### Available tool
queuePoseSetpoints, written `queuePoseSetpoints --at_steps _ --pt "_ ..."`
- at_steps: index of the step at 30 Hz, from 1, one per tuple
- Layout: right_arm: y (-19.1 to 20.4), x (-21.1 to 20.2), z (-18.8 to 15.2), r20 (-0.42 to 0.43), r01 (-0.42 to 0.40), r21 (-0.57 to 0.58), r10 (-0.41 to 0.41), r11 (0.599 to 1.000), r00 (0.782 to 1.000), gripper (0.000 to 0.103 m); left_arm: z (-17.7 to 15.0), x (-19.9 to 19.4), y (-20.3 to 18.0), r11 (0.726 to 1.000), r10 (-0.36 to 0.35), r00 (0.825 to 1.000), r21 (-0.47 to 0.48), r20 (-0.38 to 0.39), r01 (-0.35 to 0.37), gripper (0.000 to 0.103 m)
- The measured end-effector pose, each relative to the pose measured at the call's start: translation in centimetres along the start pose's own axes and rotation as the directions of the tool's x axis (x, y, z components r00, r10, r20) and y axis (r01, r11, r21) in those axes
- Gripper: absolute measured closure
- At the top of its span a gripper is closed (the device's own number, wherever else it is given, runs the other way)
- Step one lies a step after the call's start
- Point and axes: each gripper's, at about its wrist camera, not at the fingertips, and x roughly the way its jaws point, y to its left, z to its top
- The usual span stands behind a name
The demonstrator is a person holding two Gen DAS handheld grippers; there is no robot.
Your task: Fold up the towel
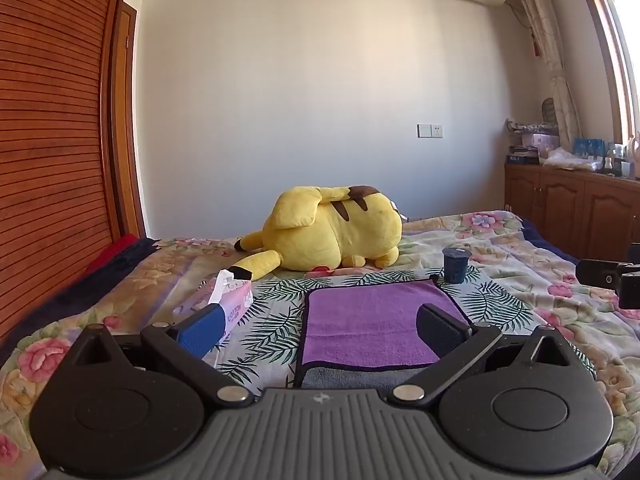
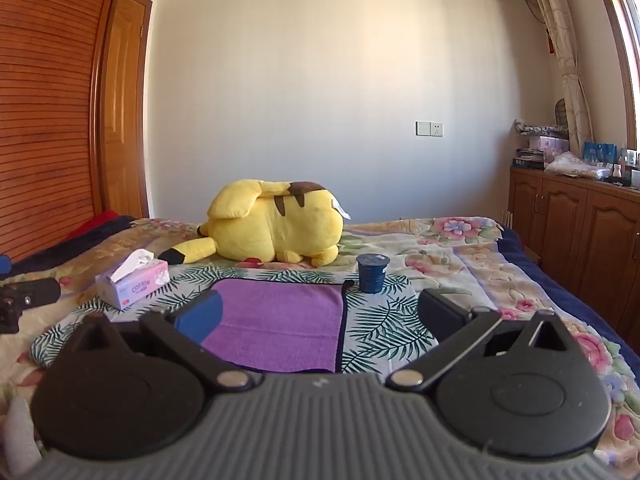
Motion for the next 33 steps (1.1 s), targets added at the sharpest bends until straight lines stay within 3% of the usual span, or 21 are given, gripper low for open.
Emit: queuePoseSetpoints --at_steps 33 --pt "-0.06 0.08 -0.03 -0.003 0.001 0.001 -0.001 1.000 1.000 0.000 -0.16 -0.17 0.03 1.000 0.001 1.000 0.004 0.003 -0.001 0.016"
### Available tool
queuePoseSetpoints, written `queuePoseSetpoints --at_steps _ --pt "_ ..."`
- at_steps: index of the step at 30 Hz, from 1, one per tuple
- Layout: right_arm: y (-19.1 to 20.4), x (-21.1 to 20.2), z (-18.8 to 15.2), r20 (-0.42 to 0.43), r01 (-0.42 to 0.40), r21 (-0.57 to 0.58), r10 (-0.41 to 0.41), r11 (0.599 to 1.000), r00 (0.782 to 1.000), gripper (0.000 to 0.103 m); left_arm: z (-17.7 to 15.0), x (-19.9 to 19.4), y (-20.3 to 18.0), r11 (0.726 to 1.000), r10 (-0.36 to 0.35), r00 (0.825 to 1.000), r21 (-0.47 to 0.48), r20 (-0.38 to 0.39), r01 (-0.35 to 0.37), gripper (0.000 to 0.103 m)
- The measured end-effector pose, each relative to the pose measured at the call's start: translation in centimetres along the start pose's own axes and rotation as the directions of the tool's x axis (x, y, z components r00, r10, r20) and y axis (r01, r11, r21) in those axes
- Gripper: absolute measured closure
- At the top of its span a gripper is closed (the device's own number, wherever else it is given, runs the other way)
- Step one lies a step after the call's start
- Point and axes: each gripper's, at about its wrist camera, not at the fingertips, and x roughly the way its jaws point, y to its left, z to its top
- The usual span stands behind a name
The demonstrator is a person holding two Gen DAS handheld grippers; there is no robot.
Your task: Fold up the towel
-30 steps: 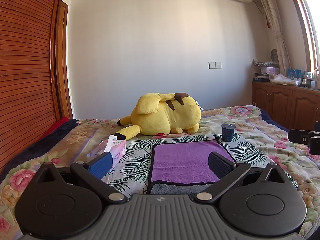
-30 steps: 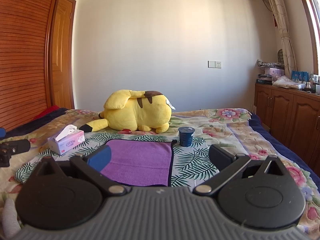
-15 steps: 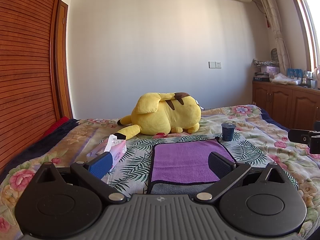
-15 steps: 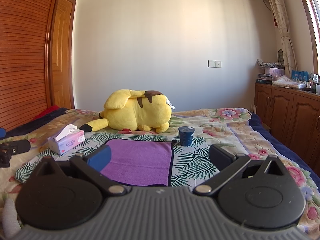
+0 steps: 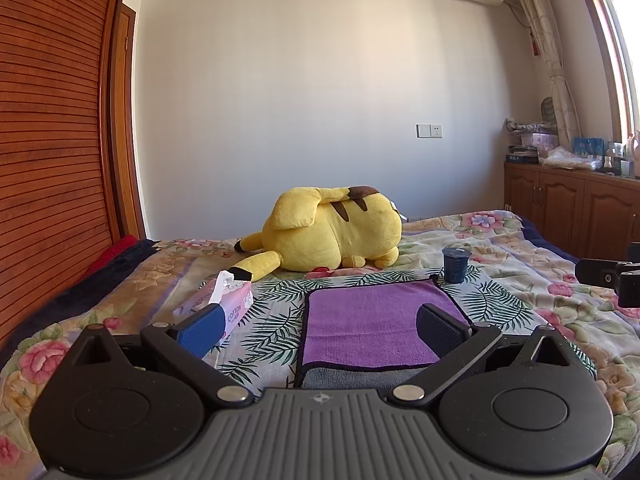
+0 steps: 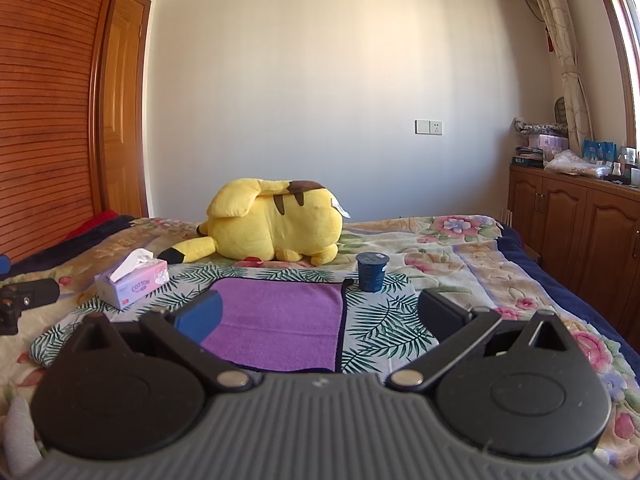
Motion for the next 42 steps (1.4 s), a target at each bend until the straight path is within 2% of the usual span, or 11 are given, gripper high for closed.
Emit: queuePoseSetpoints --at_steps 30,35,42 --pt "0.2 0.1 -0.2 -0.001 -0.001 0.002 0.001 1.000 1.000 0.000 -0.2 0.2 0.0 1.000 0.001 1.000 0.003 -0.005 -0.001 0.016" --pt "0.5 0.0 0.2 -0.013 -0.004 -0.003 0.004 1.000 1.000 0.000 -0.9 0.6 -0.3 1.000 0.000 0.999 0.013 -0.033 0.000 0.016" --pt "0.7 1.1 -0.2 -0.073 -0.014 0.003 0.015 1.000 0.997 0.000 -1.0 1.2 -0.8 0.999 -0.008 0.996 0.039 -0.087 0.011 0.016"
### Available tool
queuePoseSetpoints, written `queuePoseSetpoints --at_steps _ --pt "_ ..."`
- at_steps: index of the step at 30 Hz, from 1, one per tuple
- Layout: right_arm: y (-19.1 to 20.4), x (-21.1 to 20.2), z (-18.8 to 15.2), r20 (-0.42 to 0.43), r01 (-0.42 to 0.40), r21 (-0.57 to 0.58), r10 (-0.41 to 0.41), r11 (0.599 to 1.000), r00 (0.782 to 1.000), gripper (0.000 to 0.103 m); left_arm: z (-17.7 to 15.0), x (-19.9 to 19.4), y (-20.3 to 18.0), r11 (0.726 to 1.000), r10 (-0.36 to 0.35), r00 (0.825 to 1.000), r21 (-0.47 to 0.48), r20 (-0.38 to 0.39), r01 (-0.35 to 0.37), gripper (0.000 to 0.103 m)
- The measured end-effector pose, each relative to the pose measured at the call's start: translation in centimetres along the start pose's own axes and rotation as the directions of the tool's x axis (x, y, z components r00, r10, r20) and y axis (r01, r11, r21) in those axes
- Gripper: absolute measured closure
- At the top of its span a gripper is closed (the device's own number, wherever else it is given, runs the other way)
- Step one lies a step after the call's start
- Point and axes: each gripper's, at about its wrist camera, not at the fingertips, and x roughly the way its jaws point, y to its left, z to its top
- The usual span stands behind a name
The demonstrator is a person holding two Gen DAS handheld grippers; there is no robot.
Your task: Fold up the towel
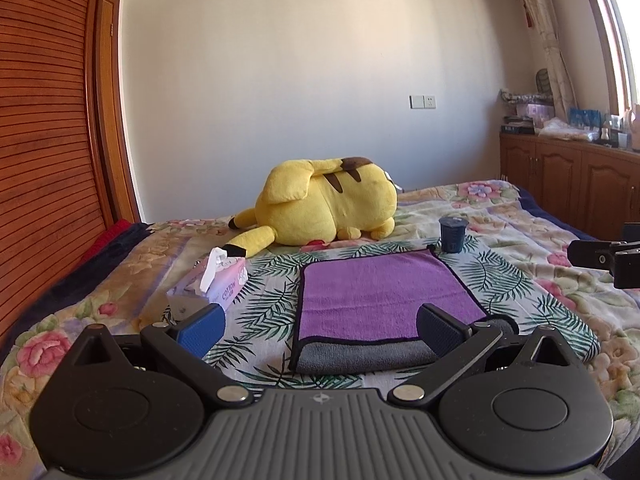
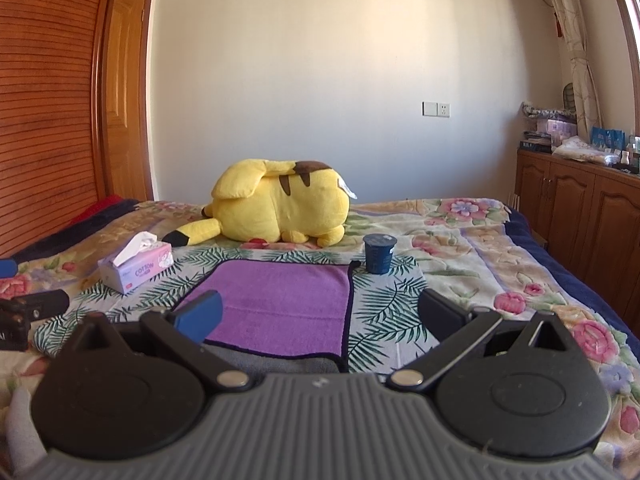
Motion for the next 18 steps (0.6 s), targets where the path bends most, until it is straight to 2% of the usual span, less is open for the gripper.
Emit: queuePoseSetpoints --at_steps 16,18 --pt "0.2 2.9 -0.3 -0.094 -0.026 -0.027 0.024 0.999 0.995 0.000 -0.3 1.9 -0.8 0.999 -0.024 0.996 0.029 -0.090 0.026 0.016" --pt "0.1 3.1 -0.3 -0.101 -0.029 -0.031 0.026 0.999 0.995 0.000 -0.3 2.1 -0.8 0.999 -0.043 0.995 0.023 -0.095 0.045 0.016"
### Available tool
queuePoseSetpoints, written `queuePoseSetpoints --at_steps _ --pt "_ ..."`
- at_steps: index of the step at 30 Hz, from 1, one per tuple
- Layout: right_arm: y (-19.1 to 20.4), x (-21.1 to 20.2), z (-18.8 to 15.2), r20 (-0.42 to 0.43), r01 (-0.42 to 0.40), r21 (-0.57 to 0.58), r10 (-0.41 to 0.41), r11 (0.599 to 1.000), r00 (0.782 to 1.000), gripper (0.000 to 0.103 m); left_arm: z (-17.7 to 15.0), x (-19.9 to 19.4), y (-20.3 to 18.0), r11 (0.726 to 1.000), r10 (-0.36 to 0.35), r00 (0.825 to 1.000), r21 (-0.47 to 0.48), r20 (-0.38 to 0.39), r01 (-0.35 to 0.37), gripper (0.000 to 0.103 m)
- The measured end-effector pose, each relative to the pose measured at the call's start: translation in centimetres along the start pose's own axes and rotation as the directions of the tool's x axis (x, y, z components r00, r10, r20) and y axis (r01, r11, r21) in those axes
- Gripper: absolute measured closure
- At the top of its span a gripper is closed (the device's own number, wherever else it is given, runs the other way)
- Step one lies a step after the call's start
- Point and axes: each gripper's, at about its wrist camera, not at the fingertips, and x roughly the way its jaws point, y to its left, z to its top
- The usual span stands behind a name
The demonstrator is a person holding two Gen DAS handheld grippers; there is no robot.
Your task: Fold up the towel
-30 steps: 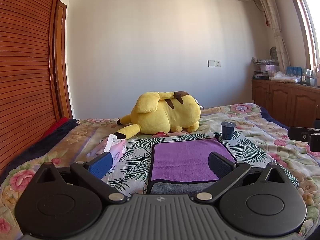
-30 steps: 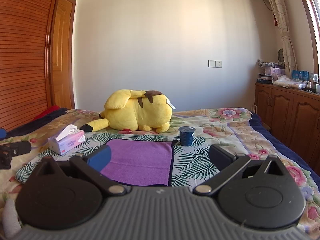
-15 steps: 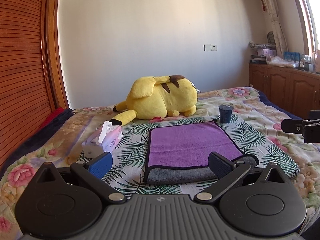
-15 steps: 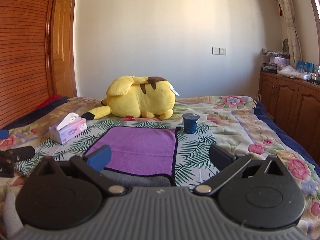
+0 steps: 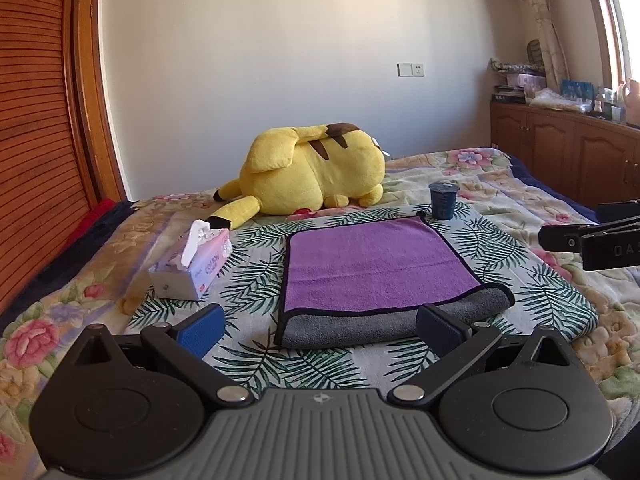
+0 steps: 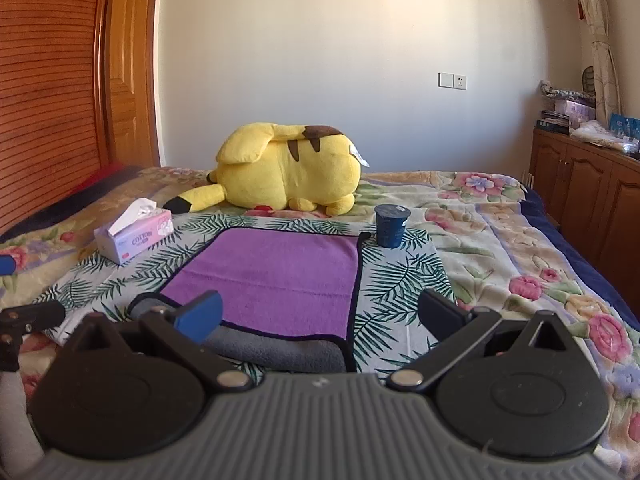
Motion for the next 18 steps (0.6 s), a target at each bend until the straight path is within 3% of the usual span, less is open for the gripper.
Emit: queuePoseSetpoints --at_steps 9,14,16,18 --pt "-0.8 1.9 0.2 -0.057 -0.037 0.013 0.037 0.999 0.998 0.000 0.3 1.2 0.1 0.999 -0.032 0.999 -0.003 -0.014 0.032 0.017" --pt "-0.9 3.0 0.3 -0.081 -0.057 -0.007 0.056 0.998 0.995 0.001 0.7 2.1 0.5 0.999 -0.049 0.999 -0.011 -0.022 0.049 0.025" --pt "-1.0 3.4 0.3 -0.095 -0.068 -0.018 0.066 0.998 0.993 0.004 0.9 2.4 0.5 0.998 -0.055 0.998 -0.009 -0.027 0.055 0.027" --pt "-1.0 4.0 0.3 -0.114 -0.082 -0.029 0.078 0.996 0.990 0.016 1.2 2.9 0.8 0.998 -0.066 0.997 -0.013 -0.035 0.065 0.027"
